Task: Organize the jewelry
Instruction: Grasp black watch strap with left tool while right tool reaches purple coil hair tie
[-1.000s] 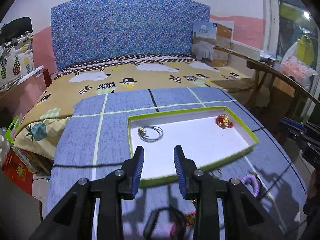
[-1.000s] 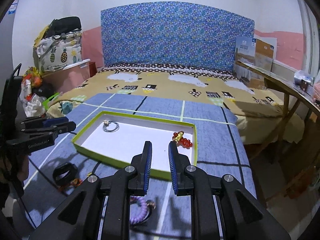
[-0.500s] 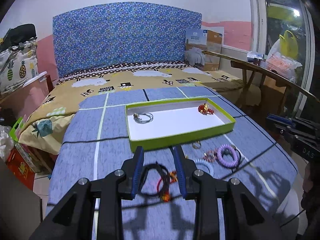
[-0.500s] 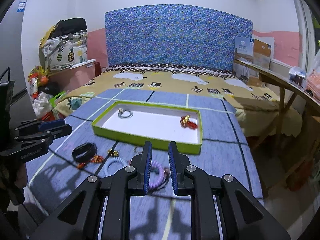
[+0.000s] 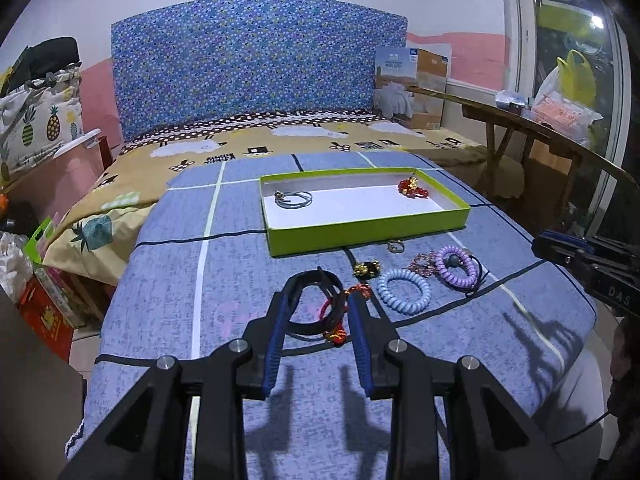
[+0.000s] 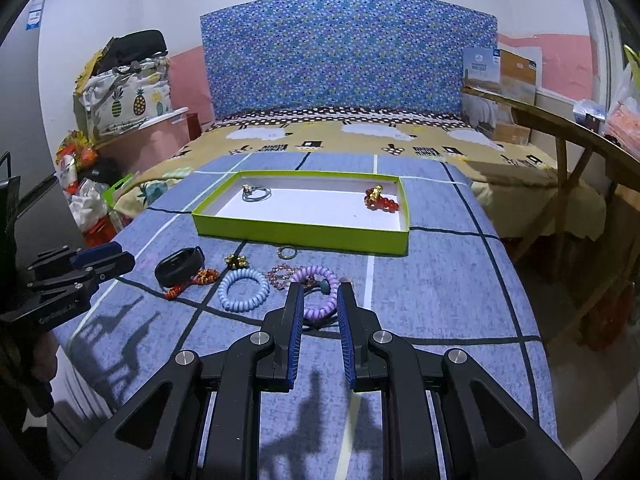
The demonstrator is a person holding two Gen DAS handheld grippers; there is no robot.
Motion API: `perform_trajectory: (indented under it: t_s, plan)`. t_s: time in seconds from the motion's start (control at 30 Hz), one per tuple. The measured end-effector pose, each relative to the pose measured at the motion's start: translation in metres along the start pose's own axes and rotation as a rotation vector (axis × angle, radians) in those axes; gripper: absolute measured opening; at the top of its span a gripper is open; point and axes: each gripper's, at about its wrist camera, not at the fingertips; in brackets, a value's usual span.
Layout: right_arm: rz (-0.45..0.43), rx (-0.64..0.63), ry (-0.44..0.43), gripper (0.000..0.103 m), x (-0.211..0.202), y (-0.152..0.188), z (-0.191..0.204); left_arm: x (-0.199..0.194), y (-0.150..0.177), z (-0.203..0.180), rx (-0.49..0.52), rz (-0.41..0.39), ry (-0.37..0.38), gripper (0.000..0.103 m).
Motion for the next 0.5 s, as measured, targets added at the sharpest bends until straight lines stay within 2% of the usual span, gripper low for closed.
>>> perform_trajectory:
  t_s: [0.27, 0.5]
  plan:
    - [0.045, 0.03, -0.003, 0.017, 0.016, 0.003, -0.006, 0.015, 0.003, 0.008, -0.009, 0.031, -0.019, 0.032]
    - [0.103, 0.043, -0.022, 0.017, 0.041, 0.001, -0.009, 0.042, 0.003, 0.015, -0.013, 0.091, -0.022, 0.032]
Point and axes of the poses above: each gripper's, at about its wrist camera, not at the fingertips, and x roughly the way its jaws point, z to its left, y to its underside, and after that the axes turned 11 degrees about x, right-handed
